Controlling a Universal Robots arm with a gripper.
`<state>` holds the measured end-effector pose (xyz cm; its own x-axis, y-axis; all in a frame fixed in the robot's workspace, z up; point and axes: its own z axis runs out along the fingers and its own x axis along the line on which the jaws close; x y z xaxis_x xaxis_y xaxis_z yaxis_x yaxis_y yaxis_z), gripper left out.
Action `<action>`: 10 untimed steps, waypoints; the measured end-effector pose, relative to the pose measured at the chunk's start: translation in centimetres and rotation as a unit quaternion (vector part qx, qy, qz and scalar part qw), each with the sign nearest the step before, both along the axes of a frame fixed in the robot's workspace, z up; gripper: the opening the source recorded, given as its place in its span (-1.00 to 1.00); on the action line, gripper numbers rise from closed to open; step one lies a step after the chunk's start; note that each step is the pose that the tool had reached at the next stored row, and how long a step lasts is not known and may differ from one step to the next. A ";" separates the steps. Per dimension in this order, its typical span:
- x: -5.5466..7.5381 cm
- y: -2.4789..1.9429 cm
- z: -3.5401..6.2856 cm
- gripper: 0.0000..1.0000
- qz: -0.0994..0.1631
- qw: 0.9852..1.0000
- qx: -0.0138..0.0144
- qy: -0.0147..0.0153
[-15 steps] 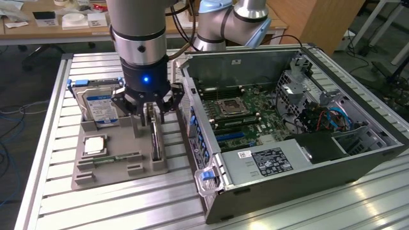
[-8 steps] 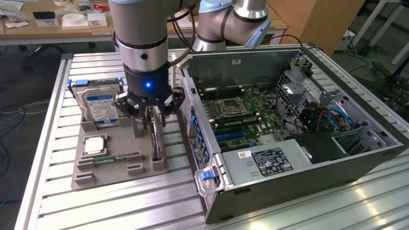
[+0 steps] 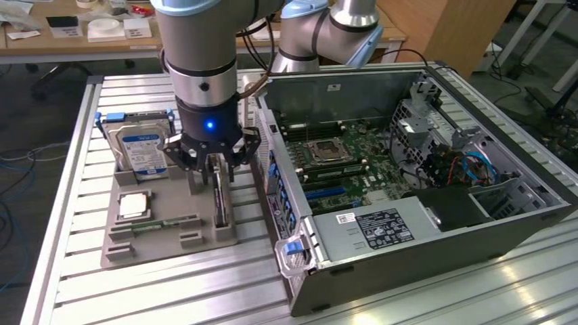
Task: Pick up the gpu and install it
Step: 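Pick up the gpu and move the gpu toward the slot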
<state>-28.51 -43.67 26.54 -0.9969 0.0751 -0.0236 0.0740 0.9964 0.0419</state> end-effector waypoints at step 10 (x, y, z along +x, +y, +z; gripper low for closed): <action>-0.4 0.41 -1.34 -0.05 0.000 1.000 0.000 0.000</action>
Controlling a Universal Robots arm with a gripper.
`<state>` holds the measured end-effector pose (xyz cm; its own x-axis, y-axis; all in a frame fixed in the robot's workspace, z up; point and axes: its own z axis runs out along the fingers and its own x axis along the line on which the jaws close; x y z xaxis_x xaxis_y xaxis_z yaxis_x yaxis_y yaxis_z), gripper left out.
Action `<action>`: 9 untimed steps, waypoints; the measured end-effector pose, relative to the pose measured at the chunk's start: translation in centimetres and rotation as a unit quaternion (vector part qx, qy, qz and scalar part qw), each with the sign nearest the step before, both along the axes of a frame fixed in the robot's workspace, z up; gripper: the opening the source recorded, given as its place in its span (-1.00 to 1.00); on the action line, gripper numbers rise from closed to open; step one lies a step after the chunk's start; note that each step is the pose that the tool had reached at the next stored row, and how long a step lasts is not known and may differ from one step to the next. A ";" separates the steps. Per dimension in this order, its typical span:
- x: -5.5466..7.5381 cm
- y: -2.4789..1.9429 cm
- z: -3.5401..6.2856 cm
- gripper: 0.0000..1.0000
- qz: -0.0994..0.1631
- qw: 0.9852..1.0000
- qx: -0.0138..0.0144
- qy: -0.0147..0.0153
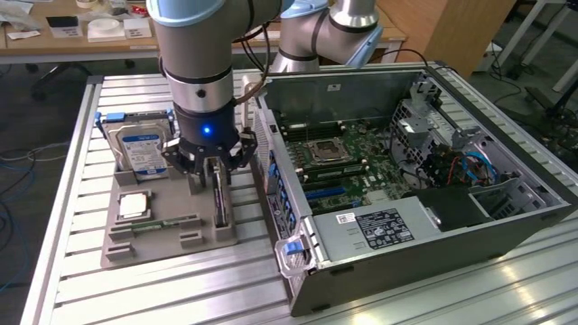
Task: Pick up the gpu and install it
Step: 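Pick up the gpu and move the gpu toward the slot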
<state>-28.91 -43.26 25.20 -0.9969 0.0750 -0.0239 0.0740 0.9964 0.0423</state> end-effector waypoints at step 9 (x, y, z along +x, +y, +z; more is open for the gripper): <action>0.0 0.05 -1.82 -0.05 0.000 1.000 0.000 0.000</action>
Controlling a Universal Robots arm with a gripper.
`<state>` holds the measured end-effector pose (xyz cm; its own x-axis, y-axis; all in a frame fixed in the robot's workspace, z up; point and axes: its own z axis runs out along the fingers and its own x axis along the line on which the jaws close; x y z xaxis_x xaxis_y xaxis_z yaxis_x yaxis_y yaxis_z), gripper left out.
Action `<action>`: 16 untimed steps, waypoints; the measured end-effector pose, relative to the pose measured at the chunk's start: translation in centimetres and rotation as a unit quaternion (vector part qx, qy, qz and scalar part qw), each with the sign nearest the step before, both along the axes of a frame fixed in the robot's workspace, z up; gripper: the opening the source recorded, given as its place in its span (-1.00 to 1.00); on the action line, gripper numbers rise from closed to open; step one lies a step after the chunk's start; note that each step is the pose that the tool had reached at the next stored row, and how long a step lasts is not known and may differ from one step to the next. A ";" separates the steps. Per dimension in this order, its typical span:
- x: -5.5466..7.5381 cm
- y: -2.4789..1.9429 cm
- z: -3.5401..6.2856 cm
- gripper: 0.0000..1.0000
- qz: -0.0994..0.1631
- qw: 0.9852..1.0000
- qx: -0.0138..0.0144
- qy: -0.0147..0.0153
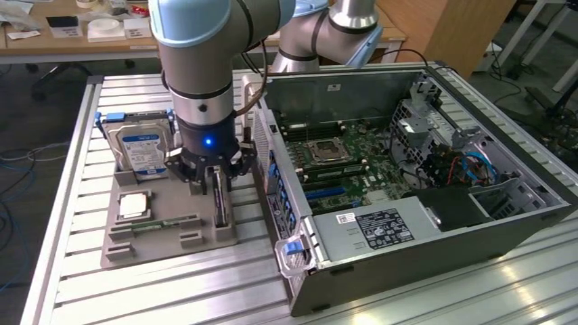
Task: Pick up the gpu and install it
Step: 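Pick up the gpu and move the gpu toward the slot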
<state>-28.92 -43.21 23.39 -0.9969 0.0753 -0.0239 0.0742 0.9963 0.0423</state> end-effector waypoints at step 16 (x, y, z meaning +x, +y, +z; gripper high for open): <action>0.0 0.36 -0.30 -0.21 0.000 1.000 0.000 0.000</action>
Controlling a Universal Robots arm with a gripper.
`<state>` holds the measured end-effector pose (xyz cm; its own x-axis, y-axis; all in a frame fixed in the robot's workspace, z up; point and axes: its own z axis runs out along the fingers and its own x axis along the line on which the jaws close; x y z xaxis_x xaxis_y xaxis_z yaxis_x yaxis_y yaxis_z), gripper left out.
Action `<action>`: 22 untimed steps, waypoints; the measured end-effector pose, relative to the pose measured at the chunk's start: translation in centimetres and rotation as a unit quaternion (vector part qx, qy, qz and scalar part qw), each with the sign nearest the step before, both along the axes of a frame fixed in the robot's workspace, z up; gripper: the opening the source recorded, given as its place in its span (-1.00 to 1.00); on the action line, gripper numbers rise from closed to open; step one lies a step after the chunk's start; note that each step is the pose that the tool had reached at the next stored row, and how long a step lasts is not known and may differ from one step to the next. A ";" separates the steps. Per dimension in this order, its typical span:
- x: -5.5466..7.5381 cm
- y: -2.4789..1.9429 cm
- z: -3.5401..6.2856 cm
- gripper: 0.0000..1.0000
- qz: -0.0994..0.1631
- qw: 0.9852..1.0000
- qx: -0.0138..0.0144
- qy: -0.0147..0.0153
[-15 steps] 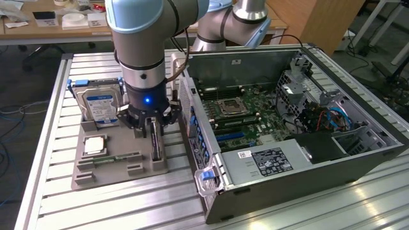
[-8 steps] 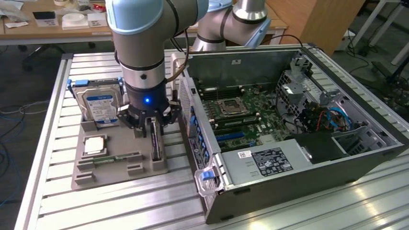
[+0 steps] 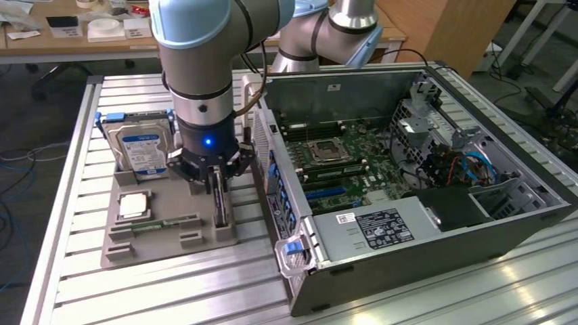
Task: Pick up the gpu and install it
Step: 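Pick up the gpu and move the gpu toward the slot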
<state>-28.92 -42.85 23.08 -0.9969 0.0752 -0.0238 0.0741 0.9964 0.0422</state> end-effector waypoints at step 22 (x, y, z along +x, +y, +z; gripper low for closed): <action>0.0 0.00 0.00 -0.47 0.004 1.000 0.000 0.000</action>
